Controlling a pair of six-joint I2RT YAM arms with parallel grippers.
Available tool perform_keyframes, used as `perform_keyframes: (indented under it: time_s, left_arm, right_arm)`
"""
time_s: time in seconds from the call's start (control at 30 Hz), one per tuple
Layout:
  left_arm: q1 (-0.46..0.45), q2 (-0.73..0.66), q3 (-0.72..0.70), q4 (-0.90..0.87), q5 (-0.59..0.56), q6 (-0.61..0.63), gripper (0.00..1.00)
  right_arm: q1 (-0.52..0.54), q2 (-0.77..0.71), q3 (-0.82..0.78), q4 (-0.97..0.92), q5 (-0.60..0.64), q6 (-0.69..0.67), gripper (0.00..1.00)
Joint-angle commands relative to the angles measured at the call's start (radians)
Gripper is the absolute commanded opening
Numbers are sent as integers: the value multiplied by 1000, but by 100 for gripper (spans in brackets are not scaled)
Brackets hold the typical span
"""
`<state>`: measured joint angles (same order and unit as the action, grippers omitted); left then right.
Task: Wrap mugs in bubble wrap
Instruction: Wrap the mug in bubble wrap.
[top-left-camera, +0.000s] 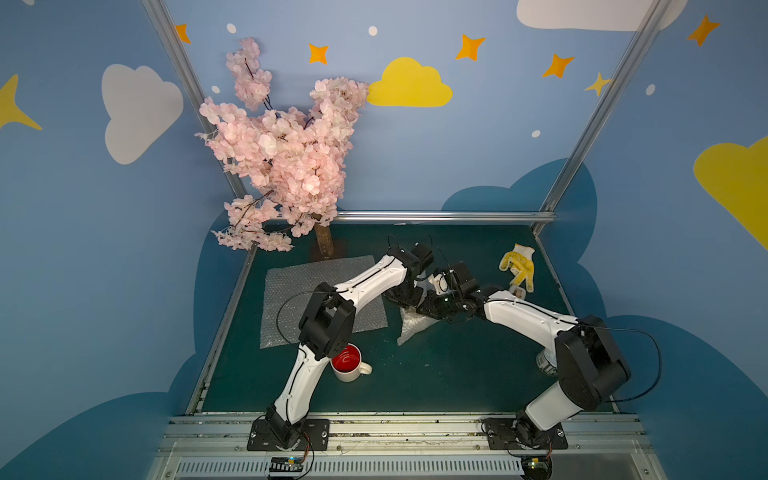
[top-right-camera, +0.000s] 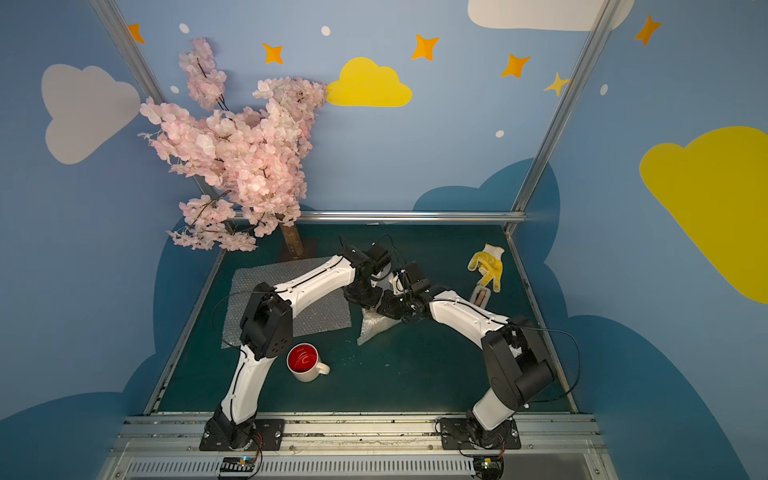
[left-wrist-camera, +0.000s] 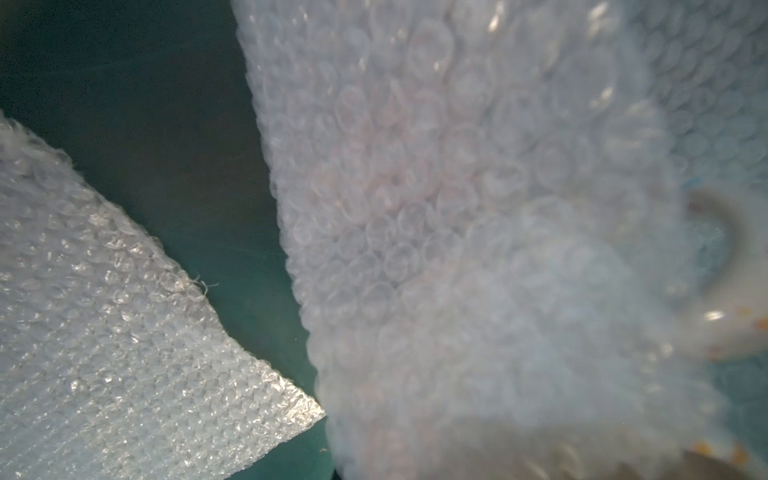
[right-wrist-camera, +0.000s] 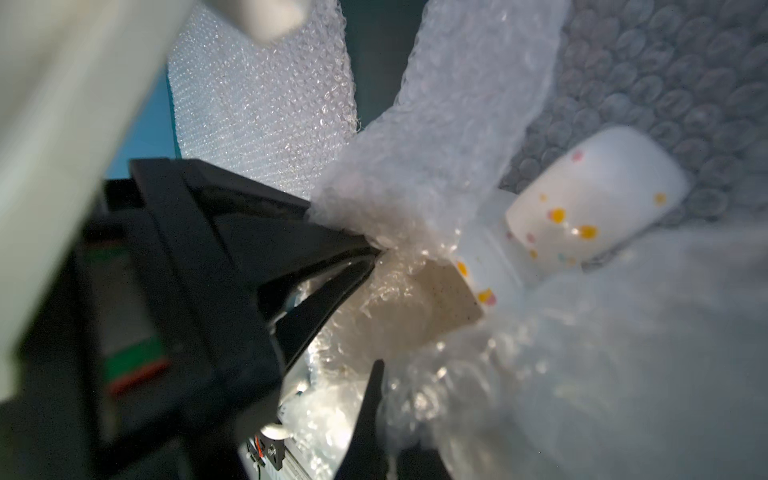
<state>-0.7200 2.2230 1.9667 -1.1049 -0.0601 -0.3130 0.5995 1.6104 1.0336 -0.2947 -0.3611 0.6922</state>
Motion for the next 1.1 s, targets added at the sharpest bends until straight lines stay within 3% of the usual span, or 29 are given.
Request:
perform_keyframes:
  time_s: [0.0, 0.07, 0.1, 0.13, 0.23, 0.67, 0.87, 0.97, 1.07]
  left_arm:
    - [-27, -35, -36, 64, 82, 44, 11]
    - [-24, -58, -50, 89, 90, 47, 23]
    - [-22, -67, -54, 96, 92, 46, 36]
    - [-21, -72, -50, 94, 94, 45, 42]
    - [-7, -84, -35, 77, 83, 38, 50]
    - [66, -262, -94, 53, 87, -3, 62]
    - [71, -319, -249, 58, 222, -160, 65]
    - [70, -365, -384, 191, 261, -253, 68]
    - [69, -385, -432, 263, 265, -316, 70]
  right_arm:
    - [16, 56, 50, -61, 177, -10, 0]
    - [25, 60, 56, -94, 204, -1, 0]
    - [28, 59, 54, -102, 217, 9, 0]
    - [30, 57, 47, -99, 223, 21, 0]
    - [30, 61, 45, -83, 219, 40, 0]
    - [30, 74, 94, -92, 222, 65, 0]
    - [29, 68, 90, -77, 229, 98, 0]
    - [29, 62, 82, -73, 235, 104, 0]
    - [29, 60, 82, -76, 234, 103, 0]
